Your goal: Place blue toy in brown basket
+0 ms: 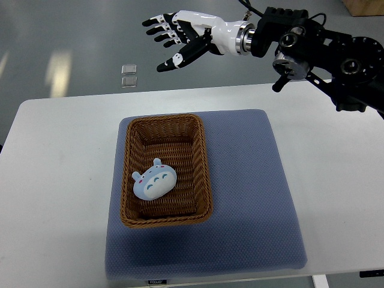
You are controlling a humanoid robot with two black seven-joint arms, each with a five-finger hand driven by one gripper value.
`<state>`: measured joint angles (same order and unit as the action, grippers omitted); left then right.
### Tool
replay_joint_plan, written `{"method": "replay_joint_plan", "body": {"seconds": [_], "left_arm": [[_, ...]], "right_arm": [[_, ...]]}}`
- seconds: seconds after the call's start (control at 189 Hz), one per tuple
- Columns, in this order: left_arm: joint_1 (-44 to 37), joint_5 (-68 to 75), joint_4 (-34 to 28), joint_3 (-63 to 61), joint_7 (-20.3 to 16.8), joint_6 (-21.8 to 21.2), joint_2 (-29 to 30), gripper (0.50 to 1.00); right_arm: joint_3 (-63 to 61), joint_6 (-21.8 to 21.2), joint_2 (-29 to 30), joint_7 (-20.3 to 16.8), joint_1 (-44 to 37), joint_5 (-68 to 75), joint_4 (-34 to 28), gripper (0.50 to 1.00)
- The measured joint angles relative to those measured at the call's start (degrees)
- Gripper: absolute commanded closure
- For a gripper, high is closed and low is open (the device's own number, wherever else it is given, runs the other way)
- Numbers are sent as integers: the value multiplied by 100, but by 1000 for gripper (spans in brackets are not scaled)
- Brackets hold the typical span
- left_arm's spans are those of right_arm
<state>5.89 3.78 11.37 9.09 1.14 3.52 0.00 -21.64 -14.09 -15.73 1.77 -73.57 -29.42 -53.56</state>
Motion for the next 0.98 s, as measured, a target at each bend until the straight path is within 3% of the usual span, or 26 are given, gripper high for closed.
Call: {"method": "replay_joint_plan", "body": {"seconds": [0.191, 0.451, 0.689, 0.976], "left_arm": [[0, 0, 31, -16, 0, 0, 0, 500], [-1, 0, 37, -29, 0, -6, 0, 500], [-1, 0, 41, -31, 0, -6, 0, 500], [0, 9, 50, -31, 0, -5, 0, 500]], "right_arm": [[-1921, -12, -104, -1, 1414, 1019, 40, 597], [-3699, -6, 473, 78, 3063, 1431, 89, 595], [-4013, -21, 652, 459, 3651, 1450, 92, 589], [-4016, -29, 676, 561, 3875, 1532, 92, 589]]}}
